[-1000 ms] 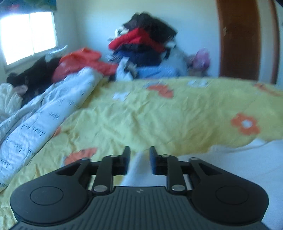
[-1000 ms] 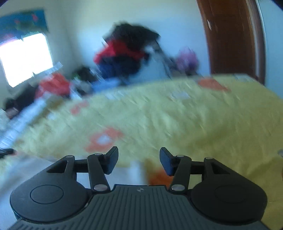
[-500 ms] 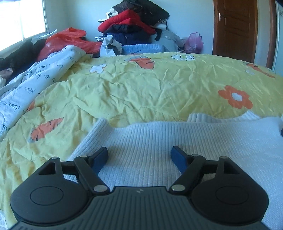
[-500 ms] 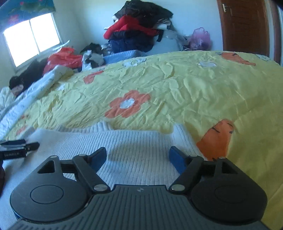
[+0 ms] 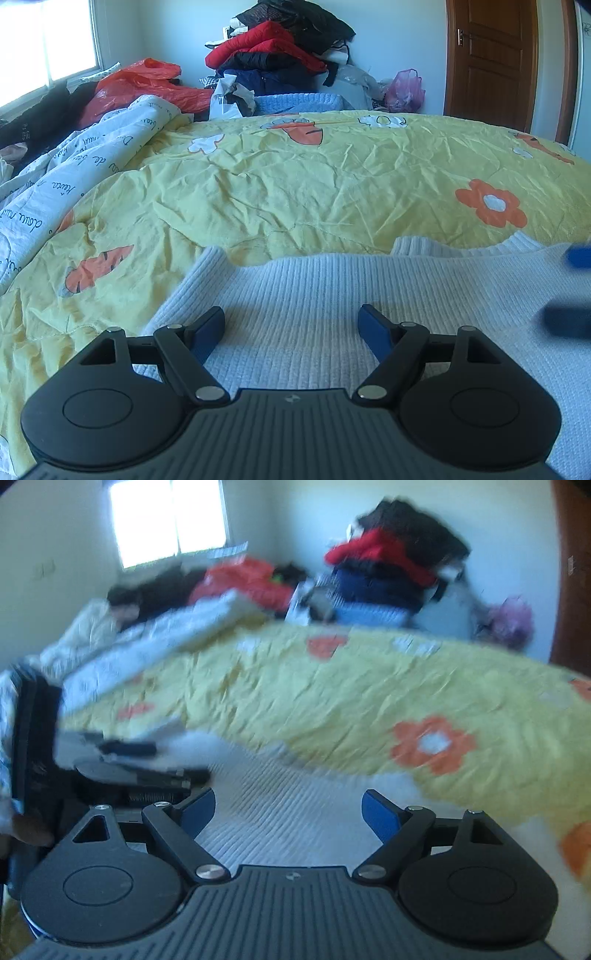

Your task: Fold small clothes

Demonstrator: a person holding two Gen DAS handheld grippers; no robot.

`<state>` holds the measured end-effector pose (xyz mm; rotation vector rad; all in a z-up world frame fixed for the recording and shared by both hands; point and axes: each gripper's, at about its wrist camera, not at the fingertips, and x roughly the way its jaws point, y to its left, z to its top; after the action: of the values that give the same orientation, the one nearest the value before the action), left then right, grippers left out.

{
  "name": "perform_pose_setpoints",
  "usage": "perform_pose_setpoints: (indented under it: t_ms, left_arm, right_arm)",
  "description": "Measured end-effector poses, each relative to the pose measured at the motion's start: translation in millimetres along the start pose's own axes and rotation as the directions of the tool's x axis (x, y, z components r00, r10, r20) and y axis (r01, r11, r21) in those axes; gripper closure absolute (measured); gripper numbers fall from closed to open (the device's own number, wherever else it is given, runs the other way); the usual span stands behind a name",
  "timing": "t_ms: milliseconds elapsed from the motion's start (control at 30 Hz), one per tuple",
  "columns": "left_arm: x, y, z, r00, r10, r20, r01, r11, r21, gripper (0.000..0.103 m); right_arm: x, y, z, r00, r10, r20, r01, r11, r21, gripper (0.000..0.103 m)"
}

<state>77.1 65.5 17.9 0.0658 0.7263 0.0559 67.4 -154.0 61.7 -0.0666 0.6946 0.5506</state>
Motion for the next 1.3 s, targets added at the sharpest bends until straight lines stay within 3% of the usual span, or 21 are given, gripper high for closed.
perform_pose_setpoints:
  t_ms: [67, 100, 367, 467, 533, 600, 700, 767, 833, 867, 933, 1033, 1233, 1300]
  left_arm:
    - [-0.6, -0.1, -0.3, 1.0, -0.001, 0.001, 0.001, 1.0, 0.0, 0.023]
    - [-0.3, 0.2, -0.5, 1.0, -0.001, 0.001, 0.001, 1.0, 0.0, 0.023]
    - [-7.0, 4.3, -0.7, 1.0, 0.002, 0.014, -0.002, 1.0, -0.016, 0.023]
    - [-42.3, 19.3, -12.7, 0.996, 0.051, 0.079, -0.042, 0.993, -0.111, 0.023]
    - [-73.2, 36.1, -27.8, 0.991, 0.036, 0.128, -0.011, 0.981, -0.192, 0.02]
    - [-105.1, 57.9, -54.5, 0.987, 0.023, 0.157, 0.034, 0.937, -0.347, 0.01]
    - [-137.3, 81.8, -105.4, 0.988, -0.022, 0.153, 0.107, 0.813, -0.573, 0.01]
    - [-150.8, 85.4, -133.9, 0.992, 0.012, 0.124, 0.073, 0.753, -0.654, 0.01]
    - [-151.8, 84.5, -149.3, 0.997, -0.002, 0.081, 0.059, 0.715, -0.697, 0.01]
    - [-152.9, 82.4, -151.8, 0.996, -0.01, 0.091, 0.071, 0.718, -0.692, 0.009]
    - [-150.9, 75.2, -144.5, 0.995, -0.031, 0.095, 0.085, 0.753, -0.652, 0.009]
    - [-138.0, 71.4, -130.6, 0.995, -0.058, 0.084, 0.1, 0.746, -0.659, 0.003]
    - [-125.0, 91.3, -129.4, 0.99, -0.087, 0.11, 0.14, 0.616, -0.775, 0.004]
    - [-129.0, 96.3, -139.2, 0.988, -0.086, 0.128, 0.154, 0.58, -0.8, 0.01]
  right_arm:
    - [28.5, 0.1, -11.1, 0.996, -0.004, -0.094, 0.004, 1.0, 0.006, 0.011]
    - [32.6, 0.2, -16.5, 0.996, 0.0, -0.086, 0.001, 1.0, 0.007, 0.007]
    - [28.3, 0.8, -16.6, 0.997, 0.023, -0.073, -0.021, 0.999, 0.033, 0.006]
    - [25.6, -4.3, -19.2, 0.998, 0.031, -0.062, -0.028, 0.998, 0.052, 0.006]
    - [21.7, -8.0, -20.8, 0.998, 0.04, -0.053, -0.036, 0.997, 0.07, 0.006]
    - [22.4, -11.6, -20.2, 0.998, 0.052, -0.046, -0.048, 0.995, 0.088, 0.006]
    - [21.2, -14.1, -20.1, 0.997, 0.062, -0.039, -0.058, 0.993, 0.104, 0.006]
    - [20.4, -15.0, -20.5, 0.997, 0.065, -0.033, -0.061, 0.992, 0.109, 0.006]
    - [20.0, -15.9, -20.7, 0.997, 0.068, -0.03, -0.064, 0.991, 0.113, 0.005]
    - [19.9, -16.0, -20.7, 0.997, 0.069, -0.03, -0.065, 0.991, 0.115, 0.005]
    - [19.7, -16.1, -20.8, 0.997, 0.068, -0.03, -0.064, 0.992, 0.113, 0.005]
    - [19.2, -16.9, -21.2, 0.997, 0.067, -0.028, -0.063, 0.991, 0.116, 0.005]
    - [15.9, -17.1, -22.6, 0.998, 0.063, -0.014, -0.06, 0.989, 0.134, 0.005]
    - [16.0, -18.0, -22.7, 0.998, 0.067, -0.014, -0.064, 0.988, 0.139, 0.005]
